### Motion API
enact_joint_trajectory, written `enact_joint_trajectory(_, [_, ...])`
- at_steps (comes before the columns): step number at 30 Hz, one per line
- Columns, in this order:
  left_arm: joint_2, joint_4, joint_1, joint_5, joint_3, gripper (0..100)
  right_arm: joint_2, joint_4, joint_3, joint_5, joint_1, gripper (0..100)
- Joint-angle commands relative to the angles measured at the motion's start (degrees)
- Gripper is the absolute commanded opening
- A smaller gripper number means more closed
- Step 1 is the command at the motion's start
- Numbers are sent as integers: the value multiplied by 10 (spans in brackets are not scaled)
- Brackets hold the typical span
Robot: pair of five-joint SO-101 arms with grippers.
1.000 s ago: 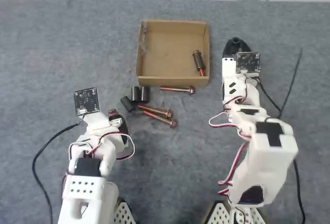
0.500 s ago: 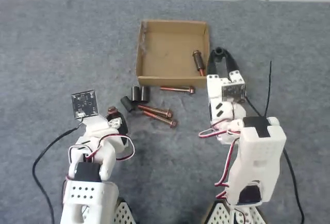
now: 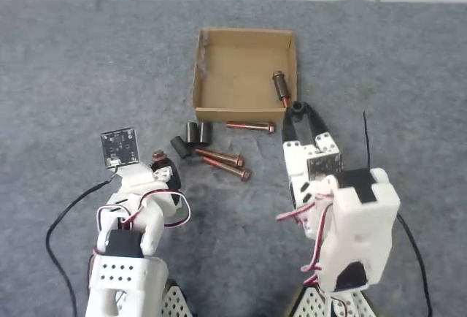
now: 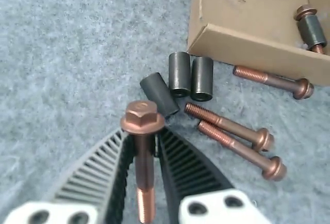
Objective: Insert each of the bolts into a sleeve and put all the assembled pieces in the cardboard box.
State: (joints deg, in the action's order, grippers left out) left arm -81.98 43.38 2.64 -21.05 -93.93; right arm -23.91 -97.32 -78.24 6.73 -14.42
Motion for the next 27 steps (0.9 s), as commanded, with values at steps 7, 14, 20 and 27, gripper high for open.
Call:
enact_joint_trajectory(7, [-16, -14, -3, 4, 7, 12, 158, -18, -142, -54, -54, 6])
enact_joint_trajectory(14, [-16, -15, 2, 4, 7, 12, 187, -16, -176, -55, -69, 6])
enact_joint_trajectory(20, [-16, -31, 3, 5, 8, 12, 186, -13, -176, -62, -73, 6])
enact_joint_trajectory(27, [-16, -221, 28, 4, 10, 12, 186, 22, -176, -99, -73, 6])
